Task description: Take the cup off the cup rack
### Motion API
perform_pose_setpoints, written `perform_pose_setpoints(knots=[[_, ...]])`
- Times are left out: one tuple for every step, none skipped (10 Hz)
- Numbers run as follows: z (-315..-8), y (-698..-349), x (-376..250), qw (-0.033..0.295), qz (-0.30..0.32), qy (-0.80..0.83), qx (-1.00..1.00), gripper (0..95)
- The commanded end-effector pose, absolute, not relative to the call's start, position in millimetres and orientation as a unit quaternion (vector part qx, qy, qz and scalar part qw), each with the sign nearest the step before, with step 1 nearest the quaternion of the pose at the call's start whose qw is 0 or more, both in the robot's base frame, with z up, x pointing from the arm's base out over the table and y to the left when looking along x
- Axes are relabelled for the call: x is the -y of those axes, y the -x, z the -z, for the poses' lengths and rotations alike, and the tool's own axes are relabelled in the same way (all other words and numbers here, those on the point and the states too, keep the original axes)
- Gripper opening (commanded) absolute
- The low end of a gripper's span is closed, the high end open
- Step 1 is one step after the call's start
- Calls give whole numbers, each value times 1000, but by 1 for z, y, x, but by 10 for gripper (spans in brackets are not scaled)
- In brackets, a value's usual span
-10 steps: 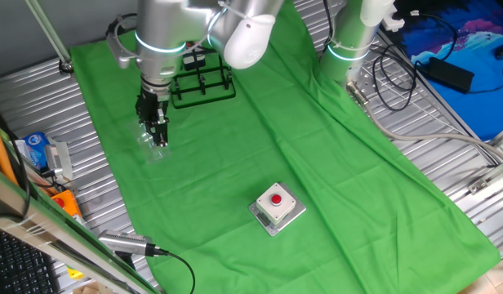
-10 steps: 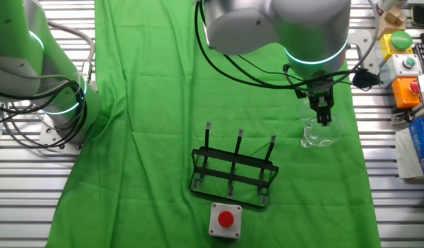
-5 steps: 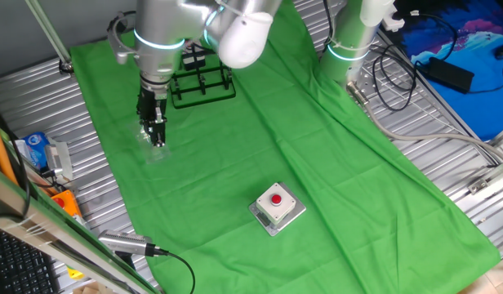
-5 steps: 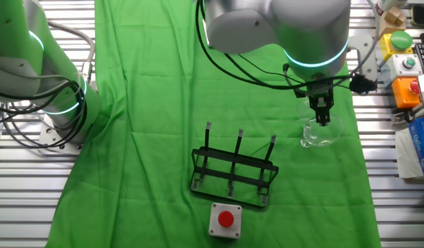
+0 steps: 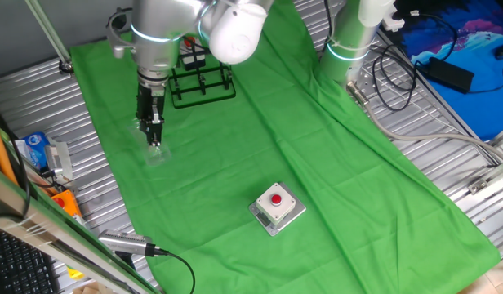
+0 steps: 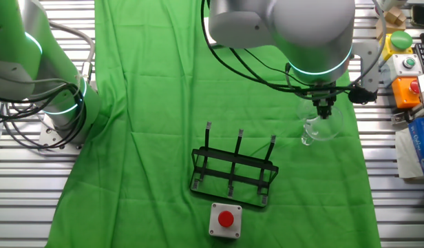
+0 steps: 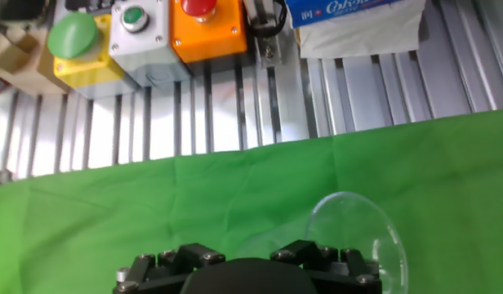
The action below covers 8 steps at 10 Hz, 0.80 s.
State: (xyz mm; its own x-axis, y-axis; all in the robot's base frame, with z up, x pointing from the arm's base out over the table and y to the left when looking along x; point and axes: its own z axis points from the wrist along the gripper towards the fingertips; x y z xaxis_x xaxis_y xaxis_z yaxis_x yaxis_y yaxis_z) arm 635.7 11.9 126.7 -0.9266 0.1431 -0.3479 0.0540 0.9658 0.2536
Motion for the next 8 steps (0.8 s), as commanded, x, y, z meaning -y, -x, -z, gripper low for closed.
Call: perform_pose_setpoints(knots=[[-132, -638, -16, 193, -140, -64, -969, 760], [-133, -638, -17, 193, -143, -66, -968, 760], [-135, -639, -19, 197, -149, -69, -967, 760], [-136, -640, -20, 201, -153, -70, -965, 760], [-137, -640, -20, 209, -161, -71, -962, 760], [-138, -641, -21, 217, -173, -75, -958, 760], [-138, -641, -22, 222, -184, -79, -954, 760], [-140, -642, -24, 229, -200, -83, -949, 760]])
